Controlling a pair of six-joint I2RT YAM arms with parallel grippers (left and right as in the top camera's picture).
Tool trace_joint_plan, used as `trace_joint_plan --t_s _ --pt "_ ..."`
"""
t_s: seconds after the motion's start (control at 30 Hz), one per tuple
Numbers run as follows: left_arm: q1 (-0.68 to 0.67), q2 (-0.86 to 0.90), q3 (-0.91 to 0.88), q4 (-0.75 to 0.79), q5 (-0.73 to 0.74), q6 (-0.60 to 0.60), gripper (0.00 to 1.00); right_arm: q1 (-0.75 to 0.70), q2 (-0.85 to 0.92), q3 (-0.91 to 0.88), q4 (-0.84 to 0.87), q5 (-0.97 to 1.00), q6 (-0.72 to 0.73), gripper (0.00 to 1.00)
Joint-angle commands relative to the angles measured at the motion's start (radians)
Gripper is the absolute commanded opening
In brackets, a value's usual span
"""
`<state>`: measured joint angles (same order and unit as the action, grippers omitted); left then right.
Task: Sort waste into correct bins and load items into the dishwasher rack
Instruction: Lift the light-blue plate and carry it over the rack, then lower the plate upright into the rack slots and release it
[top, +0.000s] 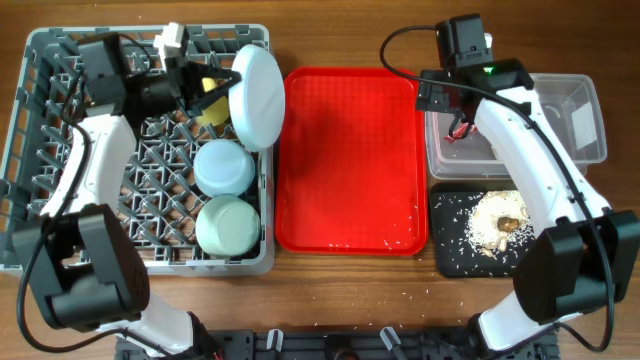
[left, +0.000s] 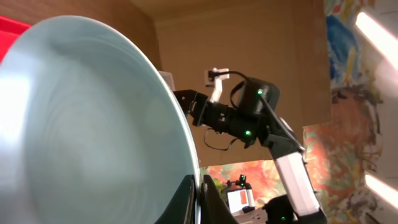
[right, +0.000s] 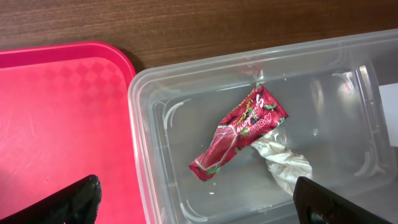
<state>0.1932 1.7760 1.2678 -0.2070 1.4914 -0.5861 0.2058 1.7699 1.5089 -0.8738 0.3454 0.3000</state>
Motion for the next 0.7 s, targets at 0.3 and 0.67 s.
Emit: trace_joint_plan --t_s 0.3,0.67 --pt "0.110 -0.043 0.005 0.010 0.067 -0.051 0.04 -0.002 -0.006 0.006 0.002 0.016 -0.011 1.00" --pt "0.090 -0.042 0.002 -0.005 0.018 -0.046 0.04 -0.002 -0.006 0.006 0.003 0.016 -0.012 1.00"
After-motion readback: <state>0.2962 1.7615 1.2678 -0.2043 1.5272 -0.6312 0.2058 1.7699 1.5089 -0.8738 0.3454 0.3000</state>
